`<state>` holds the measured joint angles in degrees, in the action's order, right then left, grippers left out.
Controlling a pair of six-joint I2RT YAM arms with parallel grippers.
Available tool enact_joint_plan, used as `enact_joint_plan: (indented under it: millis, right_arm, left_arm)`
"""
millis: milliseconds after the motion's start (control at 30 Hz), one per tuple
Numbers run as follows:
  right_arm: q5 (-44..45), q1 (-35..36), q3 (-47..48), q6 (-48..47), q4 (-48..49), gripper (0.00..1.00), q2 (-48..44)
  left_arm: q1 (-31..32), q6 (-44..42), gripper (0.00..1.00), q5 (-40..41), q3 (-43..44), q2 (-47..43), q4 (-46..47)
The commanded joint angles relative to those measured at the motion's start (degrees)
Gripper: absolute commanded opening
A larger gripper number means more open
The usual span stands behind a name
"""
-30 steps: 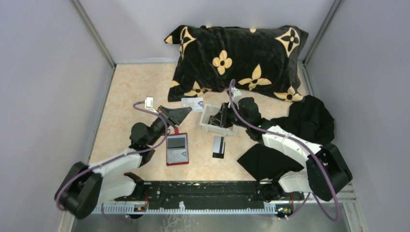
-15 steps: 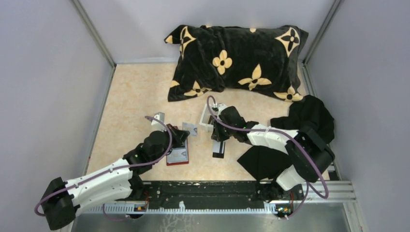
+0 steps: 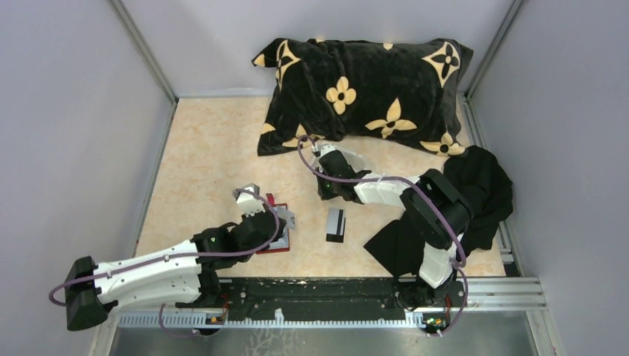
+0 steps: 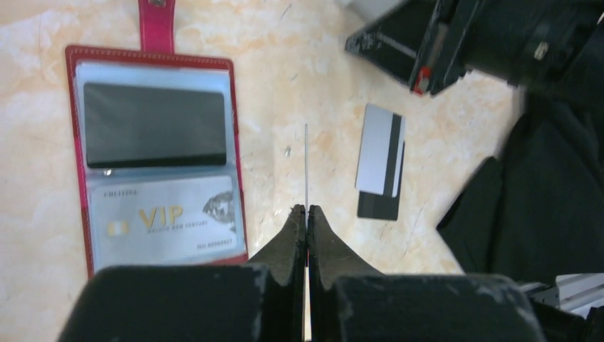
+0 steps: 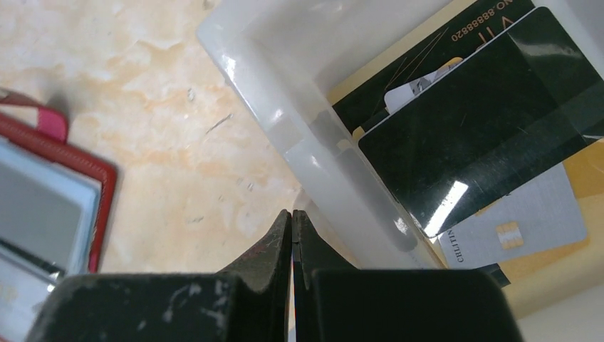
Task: Put the credit cards into the card holder
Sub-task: Pick up the credit card from the storage box, then adjust the storage box at the center of the board.
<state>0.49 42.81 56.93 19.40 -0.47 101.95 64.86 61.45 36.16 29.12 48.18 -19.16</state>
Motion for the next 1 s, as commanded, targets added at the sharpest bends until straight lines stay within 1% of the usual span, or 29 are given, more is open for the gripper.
enact_joint_plan:
  millis: [0,67,100,133,200,267,333,400,533,667,967]
  right_arm:
    - [6.3,-0.9,5.6,-2.8,2.2,0.0,3.1]
    - [5.8,-1.0,7.6,-4.5,2.7,0.0,4.1]
    - [3.0,-1.0,8.3,-5.7,3.7,0.02,4.3]
    - [0.9,-0.9,9.0,-7.2,4.6,0.07,4.3]
    - [-5.1,-0.5,10.5,-9.3,4.4,0.2,4.7]
    - [-10.1,0.0,13.1,-12.0,3.0,0.31,5.9]
    - [-13.2,0.9,15.1,-14.2,1.7,0.4,7.5]
    - [-16.4,1.7,17.7,-16.0,-0.3,0.45,9.2]
    - [-19.5,4.0,23.5,-19.0,-4.3,0.49,13.0]
    - [-19.9,6.2,27.5,-20.5,-5.6,0.5,16.2]
    - [-19.1,7.0,28.9,-21.8,-2.4,0.51,19.5]
  left_arm:
    - [4.1,8.2,0.0,5.1,4.5,2.2,-12.7]
    - [6.9,11.1,0.0,6.6,6.6,3.9,-17.1]
    - [8.7,13.0,0.0,7.3,7.7,4.9,-20.3]
    - [9.8,15.2,0.0,8.1,9.2,5.8,-22.3]
    - [13.1,20.2,0.0,9.6,12.3,7.8,-30.6]
    - [16.0,25.2,0.0,10.7,15.7,9.4,-36.9]
    - [17.9,30.3,0.0,10.9,17.7,10.5,-42.2]
    - [19.4,34.4,0.0,10.6,19.1,11.0,-46.8]
    - [20.8,37.8,0.0,10.2,20.7,9.9,-51.5]
    - [21.0,39.9,0.0,10.6,22.3,8.3,-55.6]
    - [21.1,41.9,0.0,10.7,21.0,4.8,-57.1]
